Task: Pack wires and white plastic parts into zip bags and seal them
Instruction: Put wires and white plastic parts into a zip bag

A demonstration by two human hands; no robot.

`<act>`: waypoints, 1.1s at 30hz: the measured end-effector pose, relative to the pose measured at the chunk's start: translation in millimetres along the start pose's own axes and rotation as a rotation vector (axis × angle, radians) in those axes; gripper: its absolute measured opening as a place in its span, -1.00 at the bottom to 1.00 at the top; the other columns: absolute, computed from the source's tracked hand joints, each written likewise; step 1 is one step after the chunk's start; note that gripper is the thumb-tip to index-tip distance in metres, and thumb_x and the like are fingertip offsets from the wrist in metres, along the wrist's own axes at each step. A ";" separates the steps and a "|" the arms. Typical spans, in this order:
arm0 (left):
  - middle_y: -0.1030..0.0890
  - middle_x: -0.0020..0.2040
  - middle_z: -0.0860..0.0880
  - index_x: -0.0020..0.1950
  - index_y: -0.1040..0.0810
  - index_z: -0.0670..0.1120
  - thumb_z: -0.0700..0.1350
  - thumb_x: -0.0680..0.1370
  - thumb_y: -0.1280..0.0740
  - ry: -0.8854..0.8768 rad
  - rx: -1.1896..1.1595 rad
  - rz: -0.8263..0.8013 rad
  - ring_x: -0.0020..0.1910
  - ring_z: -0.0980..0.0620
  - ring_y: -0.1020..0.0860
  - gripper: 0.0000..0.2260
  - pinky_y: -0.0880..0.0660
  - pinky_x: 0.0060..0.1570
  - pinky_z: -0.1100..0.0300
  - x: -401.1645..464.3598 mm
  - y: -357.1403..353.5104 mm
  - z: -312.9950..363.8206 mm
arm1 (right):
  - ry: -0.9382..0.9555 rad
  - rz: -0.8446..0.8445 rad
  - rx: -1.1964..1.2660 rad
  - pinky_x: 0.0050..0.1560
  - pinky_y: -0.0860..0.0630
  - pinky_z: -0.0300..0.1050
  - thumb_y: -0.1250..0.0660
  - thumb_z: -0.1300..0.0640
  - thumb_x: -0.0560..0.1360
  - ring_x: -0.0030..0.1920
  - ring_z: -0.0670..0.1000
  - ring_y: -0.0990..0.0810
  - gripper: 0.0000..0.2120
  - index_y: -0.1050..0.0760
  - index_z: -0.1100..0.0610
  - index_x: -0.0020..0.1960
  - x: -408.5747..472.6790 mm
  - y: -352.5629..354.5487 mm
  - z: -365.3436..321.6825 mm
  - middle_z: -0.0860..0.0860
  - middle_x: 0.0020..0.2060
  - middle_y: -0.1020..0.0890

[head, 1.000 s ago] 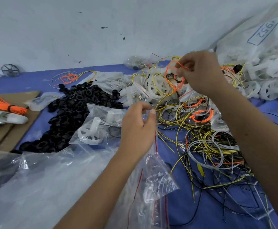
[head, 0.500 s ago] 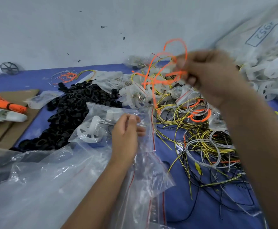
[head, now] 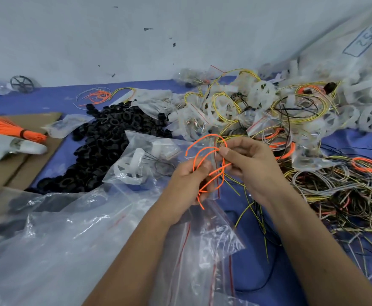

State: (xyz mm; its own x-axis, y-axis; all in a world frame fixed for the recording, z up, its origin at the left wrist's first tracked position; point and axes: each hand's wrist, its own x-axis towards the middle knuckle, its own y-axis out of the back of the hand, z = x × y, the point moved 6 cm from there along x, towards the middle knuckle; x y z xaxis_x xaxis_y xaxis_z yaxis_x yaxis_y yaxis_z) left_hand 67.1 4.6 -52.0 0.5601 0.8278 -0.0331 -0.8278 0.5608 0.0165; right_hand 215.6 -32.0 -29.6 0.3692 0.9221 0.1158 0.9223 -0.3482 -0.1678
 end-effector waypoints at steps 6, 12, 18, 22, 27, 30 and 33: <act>-0.46 -0.48 -0.04 -0.32 -0.43 -0.06 -0.06 0.75 -0.12 -0.141 -0.233 0.199 -0.58 0.07 -0.31 -0.57 -0.27 -0.56 0.29 0.7 -1.2 7.7 | 0.071 0.076 -0.164 -0.40 -0.46 -0.22 -0.33 0.18 0.63 -0.35 -0.03 -0.56 -0.80 -0.66 0.24 -0.08 -10.1 -19.6 5.6 0.23 -0.26 -0.67; -0.46 -0.50 -0.02 -0.44 -0.46 0.06 -0.09 0.76 -0.06 -0.188 -0.231 0.268 -0.60 0.07 -0.32 -0.44 -0.28 -0.56 0.30 -0.3 1.8 11.2 | -0.030 -0.024 -0.242 -0.45 -0.28 -0.24 -0.33 0.09 0.64 -0.46 -0.04 -0.36 -0.66 -0.64 0.22 -0.24 -13.5 -24.6 11.4 0.08 -0.52 -0.45; -0.53 -0.46 -0.02 -0.24 -0.42 -0.10 0.03 0.72 -0.15 -0.205 0.000 0.287 -0.55 0.00 -0.45 -0.62 -0.36 -0.54 0.24 4.4 1.7 0.0 | 0.075 0.055 -0.353 -0.31 -0.35 -0.13 -0.43 0.16 0.56 -0.36 -0.07 -0.43 -0.77 -0.67 0.29 -0.19 -10.5 -11.0 0.4 0.13 -0.44 -0.57; -0.59 -0.31 -0.03 -0.18 -0.51 0.01 0.33 0.56 -0.15 -0.224 -0.079 0.238 -0.47 -0.05 -0.50 -0.58 -0.38 -0.53 0.21 4.8 -2.3 2.8 | 0.160 0.293 -0.348 -0.38 -0.49 -0.14 -0.37 0.21 0.60 -0.45 -0.08 -0.54 -0.79 -0.68 0.16 -0.19 -8.4 12.6 -11.2 0.01 -0.45 -0.64; -0.60 -0.24 0.05 -0.20 -0.45 0.00 0.14 0.59 -0.32 -0.153 0.343 0.446 -0.29 0.08 -0.54 -0.72 -0.42 -0.19 0.11 6.1 8.9 -4.3 | 0.103 0.365 -0.134 -0.47 -0.47 -0.28 -0.32 0.25 0.63 -0.54 -0.10 -0.51 -0.75 -0.65 0.15 -0.19 -9.3 21.9 -6.5 -0.03 -0.54 -0.55; -0.55 -0.22 0.05 -0.16 -0.44 -0.04 0.13 0.53 -0.45 -0.172 0.549 0.492 -0.20 0.04 -0.51 -0.70 -0.35 -0.16 0.12 3.2 6.5 1.3 | 0.082 0.353 -0.134 -0.44 -0.42 -0.29 -0.32 0.25 0.63 -0.53 -0.12 -0.44 -0.74 -0.66 0.12 -0.20 -7.0 25.2 -6.6 -0.07 -0.54 -0.52; -0.54 -0.20 0.02 -0.11 -0.43 -0.06 0.16 0.46 -0.50 -0.166 0.688 0.508 -0.17 -0.05 -0.51 -0.63 -0.44 -0.12 0.02 1.1 2.7 4.4 | 0.054 0.261 -0.171 -0.50 -0.35 -0.32 -0.32 0.27 0.62 -0.55 -0.13 -0.38 -0.77 -0.66 0.18 -0.17 -4.8 25.6 -6.3 -0.07 -0.56 -0.48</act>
State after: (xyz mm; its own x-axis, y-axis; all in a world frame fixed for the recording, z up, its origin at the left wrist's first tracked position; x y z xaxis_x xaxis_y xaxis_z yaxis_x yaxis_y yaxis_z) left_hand 65.7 7.1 -47.6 0.1703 0.9424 0.2878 -0.8053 -0.0352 0.5918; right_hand 238.2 -46.4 -28.2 0.5969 0.7894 0.1431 0.8000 -0.5991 -0.0323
